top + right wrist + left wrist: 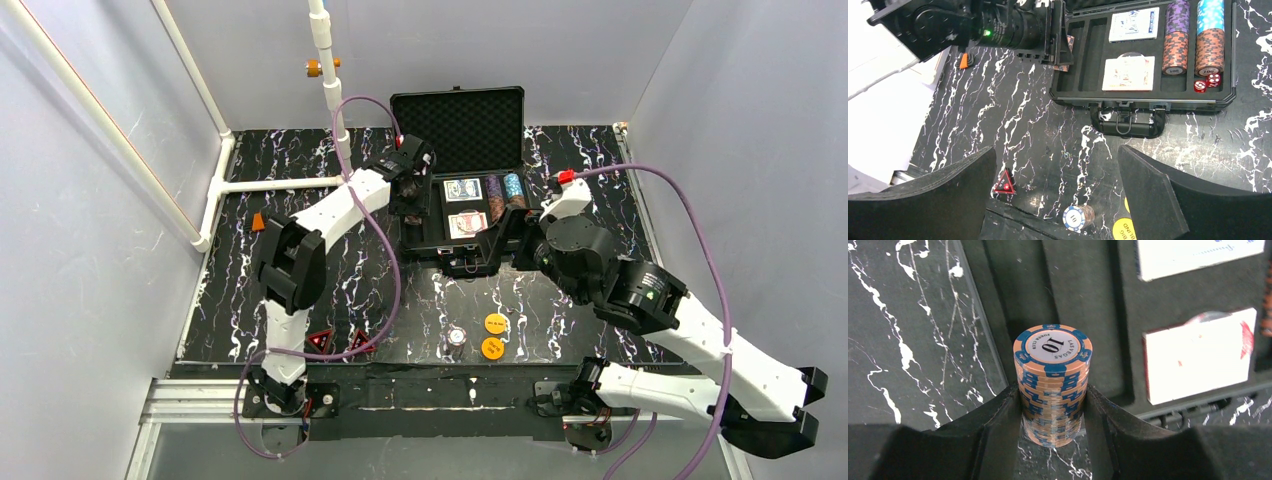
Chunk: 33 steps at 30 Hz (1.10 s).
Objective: Pack up texas hold em set
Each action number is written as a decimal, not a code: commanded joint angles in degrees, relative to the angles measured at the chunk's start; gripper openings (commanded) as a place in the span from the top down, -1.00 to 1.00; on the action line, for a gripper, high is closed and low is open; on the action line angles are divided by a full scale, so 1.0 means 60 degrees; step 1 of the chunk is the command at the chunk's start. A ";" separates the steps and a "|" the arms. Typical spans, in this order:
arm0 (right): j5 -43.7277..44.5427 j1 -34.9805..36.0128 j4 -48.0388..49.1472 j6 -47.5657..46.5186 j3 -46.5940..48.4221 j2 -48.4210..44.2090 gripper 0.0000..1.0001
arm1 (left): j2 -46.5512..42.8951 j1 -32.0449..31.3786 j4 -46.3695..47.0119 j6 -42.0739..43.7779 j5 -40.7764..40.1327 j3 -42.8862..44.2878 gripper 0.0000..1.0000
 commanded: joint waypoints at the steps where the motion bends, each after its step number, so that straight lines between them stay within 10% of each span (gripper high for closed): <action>1: 0.0356 -0.0012 0.0031 0.0116 -0.0092 -0.0212 -0.97 | 0.0274 0.0358 -0.0298 -0.0355 -0.0249 0.1088 1.00; 33: 0.0383 -0.0008 -0.0138 0.0267 -0.0585 -0.0567 -0.97 | 0.2574 0.0860 -0.1051 -0.0665 -0.0207 0.3371 0.78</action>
